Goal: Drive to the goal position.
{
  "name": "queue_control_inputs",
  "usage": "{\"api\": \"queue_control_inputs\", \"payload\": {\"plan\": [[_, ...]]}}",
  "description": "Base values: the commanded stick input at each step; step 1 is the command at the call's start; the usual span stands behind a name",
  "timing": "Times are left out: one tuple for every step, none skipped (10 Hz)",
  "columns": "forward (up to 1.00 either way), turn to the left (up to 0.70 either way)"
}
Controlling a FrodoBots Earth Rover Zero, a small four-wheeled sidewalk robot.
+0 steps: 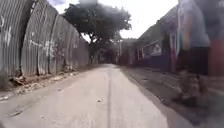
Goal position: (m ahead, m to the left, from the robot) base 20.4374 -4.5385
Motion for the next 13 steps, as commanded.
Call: {"api": "queue_control_inputs", "payload": {"plan": [[1.00, 0.00], [1.00, 0.00], [1.00, 0.00], [1.00, 0.00], [1.00, 0.00], [1.00, 0.00], [1.00, 0.00], [1.00, 0.00], [1.00, 0.00], [1.00, 0.00], [1.00, 0.00], [1.00, 0.00], [1.00, 0.00]]}}
